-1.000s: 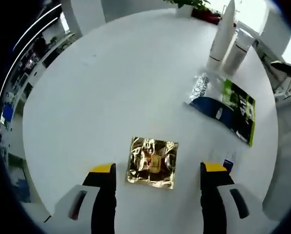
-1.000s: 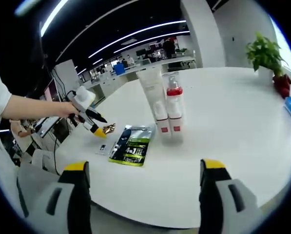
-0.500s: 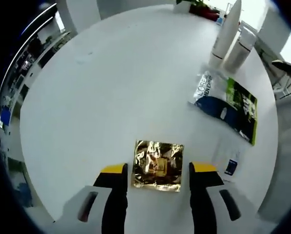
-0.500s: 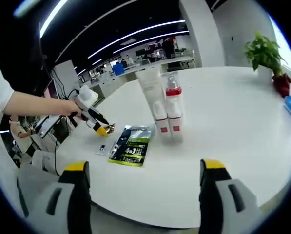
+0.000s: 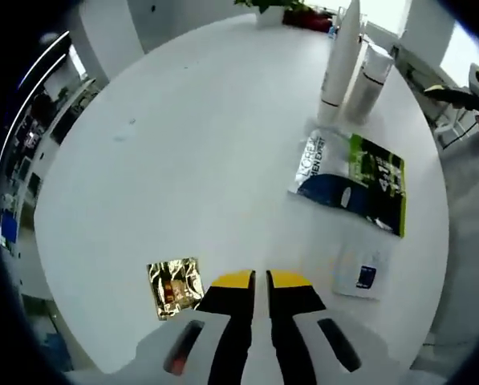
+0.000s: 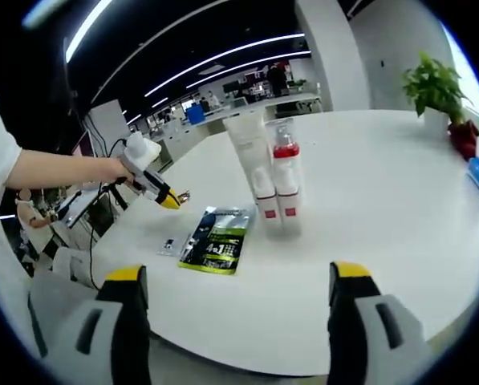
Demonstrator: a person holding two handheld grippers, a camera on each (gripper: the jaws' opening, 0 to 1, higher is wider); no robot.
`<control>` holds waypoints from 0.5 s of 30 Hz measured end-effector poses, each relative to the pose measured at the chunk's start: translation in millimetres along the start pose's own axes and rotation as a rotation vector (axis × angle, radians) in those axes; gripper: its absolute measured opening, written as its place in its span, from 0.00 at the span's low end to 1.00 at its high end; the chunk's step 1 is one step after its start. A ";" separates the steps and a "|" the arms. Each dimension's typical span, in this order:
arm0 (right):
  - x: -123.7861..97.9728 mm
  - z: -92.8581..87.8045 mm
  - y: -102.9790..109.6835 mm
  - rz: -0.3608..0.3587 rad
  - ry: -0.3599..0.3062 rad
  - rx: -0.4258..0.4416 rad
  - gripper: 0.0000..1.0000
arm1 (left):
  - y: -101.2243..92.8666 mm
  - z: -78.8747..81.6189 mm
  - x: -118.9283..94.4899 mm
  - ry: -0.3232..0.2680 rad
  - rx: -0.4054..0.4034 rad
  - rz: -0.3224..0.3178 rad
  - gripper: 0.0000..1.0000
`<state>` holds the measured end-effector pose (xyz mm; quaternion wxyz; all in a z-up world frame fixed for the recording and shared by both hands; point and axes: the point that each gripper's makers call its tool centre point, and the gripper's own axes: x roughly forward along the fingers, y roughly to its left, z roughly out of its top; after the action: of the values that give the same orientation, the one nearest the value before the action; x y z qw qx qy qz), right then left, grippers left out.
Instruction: Arrange the skincare products in the storage area until every visible bottle or jar stands upright without overlapping.
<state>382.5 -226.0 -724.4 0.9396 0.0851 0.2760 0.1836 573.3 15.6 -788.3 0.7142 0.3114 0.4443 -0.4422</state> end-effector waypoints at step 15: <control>0.5 -0.9 -1.2 -0.003 0.003 0.008 0.94 | 48.5 -16.9 -6.4 -0.080 -0.253 0.146 0.48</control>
<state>382.8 -226.9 -725.7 0.9391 0.0880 0.2783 0.1812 609.9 52.2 -787.0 0.7951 0.2327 0.4438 -0.3416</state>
